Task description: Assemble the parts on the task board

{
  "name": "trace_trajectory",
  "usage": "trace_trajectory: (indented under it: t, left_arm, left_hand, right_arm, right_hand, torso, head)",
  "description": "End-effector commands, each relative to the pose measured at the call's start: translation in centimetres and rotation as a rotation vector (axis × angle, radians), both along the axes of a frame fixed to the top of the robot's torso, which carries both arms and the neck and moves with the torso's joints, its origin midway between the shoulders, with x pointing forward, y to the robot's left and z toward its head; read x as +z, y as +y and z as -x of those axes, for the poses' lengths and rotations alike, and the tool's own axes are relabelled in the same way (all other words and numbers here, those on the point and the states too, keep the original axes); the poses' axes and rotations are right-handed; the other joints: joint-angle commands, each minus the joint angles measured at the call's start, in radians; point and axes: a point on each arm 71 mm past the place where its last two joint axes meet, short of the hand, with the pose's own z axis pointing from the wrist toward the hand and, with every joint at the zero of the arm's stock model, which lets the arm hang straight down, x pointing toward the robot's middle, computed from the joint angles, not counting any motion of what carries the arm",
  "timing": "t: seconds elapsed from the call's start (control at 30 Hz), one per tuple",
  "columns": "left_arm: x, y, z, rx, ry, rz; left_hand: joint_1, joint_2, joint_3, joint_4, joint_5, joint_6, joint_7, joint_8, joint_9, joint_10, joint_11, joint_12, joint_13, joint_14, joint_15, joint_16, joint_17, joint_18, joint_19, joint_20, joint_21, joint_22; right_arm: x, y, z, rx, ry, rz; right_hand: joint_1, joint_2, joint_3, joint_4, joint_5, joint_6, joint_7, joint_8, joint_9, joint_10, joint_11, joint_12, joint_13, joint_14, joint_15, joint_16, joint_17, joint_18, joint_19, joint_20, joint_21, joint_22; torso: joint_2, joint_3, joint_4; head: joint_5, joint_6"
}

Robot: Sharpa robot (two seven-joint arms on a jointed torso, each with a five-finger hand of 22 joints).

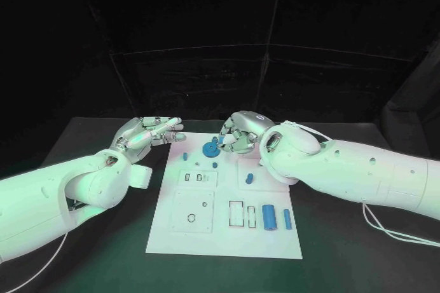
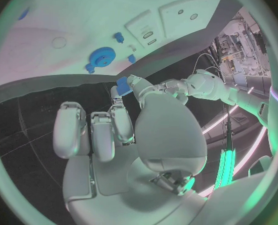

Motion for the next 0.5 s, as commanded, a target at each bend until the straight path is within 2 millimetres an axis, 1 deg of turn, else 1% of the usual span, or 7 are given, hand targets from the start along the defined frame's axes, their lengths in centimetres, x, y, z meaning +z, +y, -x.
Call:
trace_trajectory:
  t: [0.03,0.1,0.17,0.23,0.3,0.37,0.5]
  left_arm:
    - [0.3,-0.1,-0.1,-0.003,-0.017,0.004]
    - [0.3,-0.1,-0.1,-0.002,-0.018,0.004]
    - [0.4,-0.1,-0.2,0.002,-0.021,0.002]
    - [0.4,0.0,-0.3,0.007,-0.024,0.000]
    - [0.5,0.1,-0.4,0.013,-0.026,-0.002]
    - [0.5,0.2,-0.4,0.018,-0.028,-0.004]
    - [0.5,0.4,-0.5,0.026,-0.030,-0.006]
  left_hand:
    - [-0.002,0.009,-0.001,-0.007,-0.005,0.001,0.002,-0.004,-0.001,-0.003,0.003,-0.003,-0.001,0.006,0.002,-0.007,0.000,0.015,0.007,-0.003,-0.005,-0.001]
    - [-0.002,0.010,-0.001,-0.007,-0.005,0.002,0.001,-0.003,-0.001,-0.001,0.003,-0.003,0.000,0.007,0.002,-0.007,0.000,0.015,0.007,-0.003,-0.005,-0.001]
    - [-0.002,0.010,-0.001,-0.007,-0.005,0.002,0.001,-0.003,-0.001,-0.001,0.003,-0.003,0.000,0.007,0.002,-0.007,0.000,0.015,0.007,-0.003,-0.005,-0.001]
    - [-0.002,0.010,-0.001,-0.007,-0.005,0.002,0.001,-0.003,-0.001,-0.001,0.003,-0.003,0.000,0.007,0.002,-0.007,0.000,0.015,0.007,-0.003,-0.005,-0.001]
    - [-0.002,0.010,-0.001,-0.007,-0.005,0.002,0.001,-0.003,-0.001,-0.001,0.003,-0.003,0.000,0.007,0.002,-0.007,0.000,0.015,0.007,-0.003,-0.005,-0.001]
    - [-0.004,0.010,-0.002,-0.007,-0.005,0.002,0.001,-0.003,-0.001,-0.001,0.002,-0.003,0.000,0.007,0.001,-0.007,0.000,0.015,0.007,-0.003,-0.006,-0.001]
    - [-0.004,0.010,-0.002,-0.007,-0.006,0.002,0.001,-0.003,-0.001,-0.001,0.002,-0.003,0.000,0.007,0.001,-0.007,0.000,0.015,0.007,-0.003,-0.006,-0.001]
  right_arm:
    - [-0.8,1.3,0.2,0.054,-0.002,0.098]
    - [-1.4,2.3,0.6,0.081,0.003,0.126]
    - [-1.9,3.2,0.8,0.103,0.008,0.147]
    - [-2.3,3.9,1.1,0.119,0.011,0.164]
    - [-2.7,4.3,1.2,0.126,0.013,0.176]
    - [-3.0,4.6,1.2,0.127,0.014,0.186]
    - [-3.7,5.1,1.5,0.137,0.021,0.204]
  right_hand:
    - [-0.008,0.003,0.004,0.000,-0.005,0.005,-0.004,0.005,-0.001,0.008,0.002,0.006,0.053,0.086,0.003,0.005,0.168,-0.012,0.008,0.001,0.006,0.001]
    - [-0.009,0.005,0.011,-0.002,-0.005,0.003,-0.003,0.003,-0.001,0.007,0.002,0.004,0.052,0.085,0.003,0.004,0.166,-0.012,0.008,0.002,0.006,0.001]
    - [-0.008,0.004,0.012,-0.003,-0.005,0.002,-0.002,0.002,-0.001,0.007,0.003,0.004,0.052,0.085,0.003,0.004,0.166,-0.012,0.008,0.002,0.006,0.001]
    - [-0.009,0.004,0.013,-0.003,-0.006,0.002,-0.002,0.002,-0.002,0.006,0.003,0.003,0.051,0.085,0.003,0.004,0.166,-0.012,0.007,0.002,0.006,0.000]
    - [-0.009,0.003,0.015,-0.005,-0.007,0.001,-0.002,0.001,-0.002,0.006,0.003,0.002,0.050,0.085,0.004,0.004,0.165,-0.012,0.008,0.002,0.006,0.001]
    - [-0.009,0.003,0.015,-0.005,-0.008,0.001,-0.002,0.001,-0.002,0.005,0.003,0.002,0.050,0.085,0.004,0.003,0.165,-0.012,0.008,0.002,0.006,0.001]
    - [-0.010,0.002,0.017,-0.006,-0.010,0.001,-0.001,0.000,-0.002,0.005,0.004,0.001,0.050,0.085,0.004,0.003,0.165,-0.012,0.008,0.002,0.006,0.001]
  torso:
    - [-0.008,-0.0040,0.0059]
    - [-0.008,-0.0038,0.0057]
    - [-0.009,-0.0053,0.0087]
    - [-0.009,-0.0054,0.0079]
    - [-0.008,-0.0031,0.0057]
    - [-0.009,-0.0025,0.0055]
    - [-0.007,-0.0031,0.0048]
  head:
    - [0.006,-0.009]
    - [0.011,-0.012]
    - [0.014,-0.016]
    - [0.021,-0.017]
    - [0.029,-0.015]
    - [0.035,-0.017]
    - [0.037,-0.017]
